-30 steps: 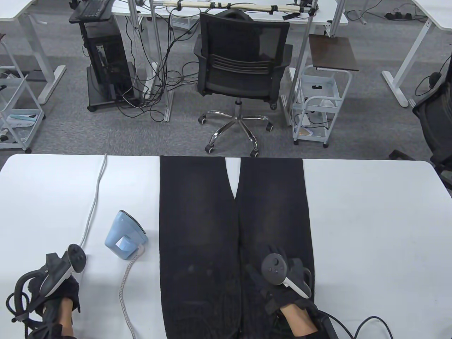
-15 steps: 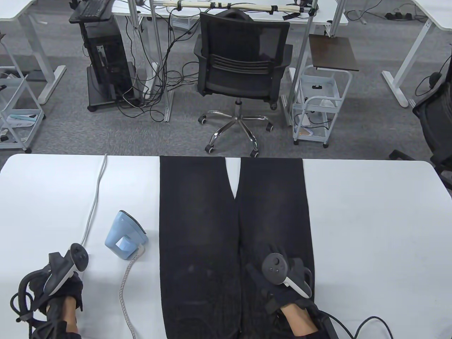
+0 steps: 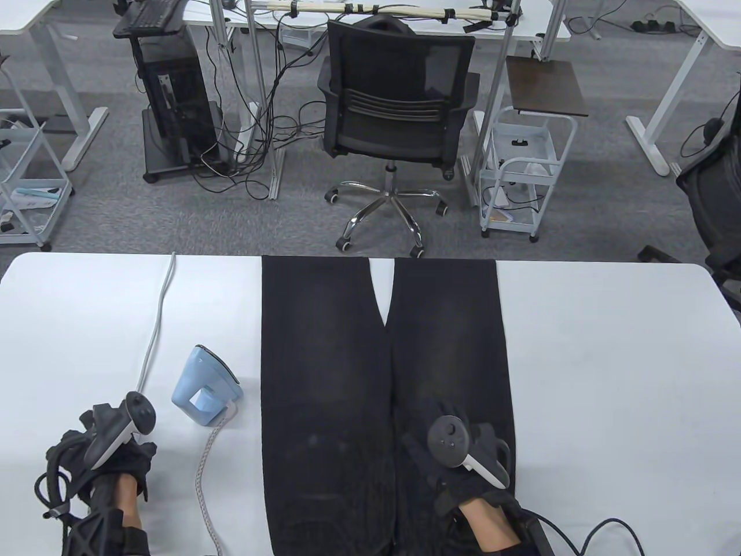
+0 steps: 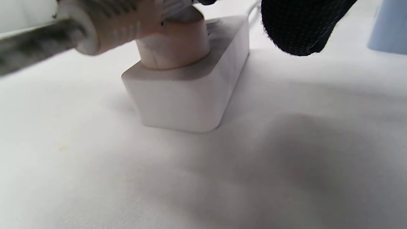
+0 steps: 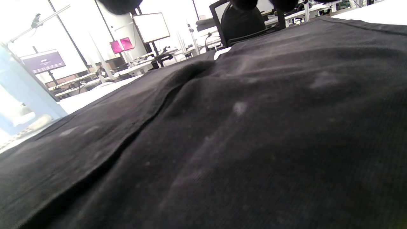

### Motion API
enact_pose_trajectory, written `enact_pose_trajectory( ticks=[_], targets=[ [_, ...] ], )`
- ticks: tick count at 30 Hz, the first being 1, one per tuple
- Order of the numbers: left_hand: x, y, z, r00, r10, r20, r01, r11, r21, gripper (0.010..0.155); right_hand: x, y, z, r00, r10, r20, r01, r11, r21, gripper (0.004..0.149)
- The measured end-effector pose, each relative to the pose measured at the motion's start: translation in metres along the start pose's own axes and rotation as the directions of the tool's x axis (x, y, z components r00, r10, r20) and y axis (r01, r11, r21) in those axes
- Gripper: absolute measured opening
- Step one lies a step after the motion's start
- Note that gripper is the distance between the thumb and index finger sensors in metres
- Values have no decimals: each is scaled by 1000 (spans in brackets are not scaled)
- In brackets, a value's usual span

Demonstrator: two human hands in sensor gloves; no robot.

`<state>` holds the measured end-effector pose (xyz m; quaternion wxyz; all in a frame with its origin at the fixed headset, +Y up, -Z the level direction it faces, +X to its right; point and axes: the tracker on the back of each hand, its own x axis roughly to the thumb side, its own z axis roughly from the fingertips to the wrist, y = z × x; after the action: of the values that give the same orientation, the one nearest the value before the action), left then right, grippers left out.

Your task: Iron trousers with electric iron on table

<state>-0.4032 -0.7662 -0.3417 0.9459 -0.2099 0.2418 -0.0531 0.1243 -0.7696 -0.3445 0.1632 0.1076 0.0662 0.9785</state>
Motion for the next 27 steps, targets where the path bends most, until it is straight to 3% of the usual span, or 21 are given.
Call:
enact_pose_trajectory(
  ticks=[11,20,23,27],
  targets=[
    [6,-7,-11,1000,15,-9,-15,1000,-4,86,2,1,0,1000,9,6,-9,1000,14,80],
    [7,-6,-12,999,34,-6,-34,998,-51,89,3,2,1,1000,5,8,-5,1000,12,80],
    [4,4,-14,999,36,-7,-37,993,-114,90,2,0,2,1000,-9,4,9,1000,4,80],
    [5,32,-4,1000,24,8,-24,999,-46,88,0,-1,1,1000,-16,-2,16,1000,1,80]
  ],
)
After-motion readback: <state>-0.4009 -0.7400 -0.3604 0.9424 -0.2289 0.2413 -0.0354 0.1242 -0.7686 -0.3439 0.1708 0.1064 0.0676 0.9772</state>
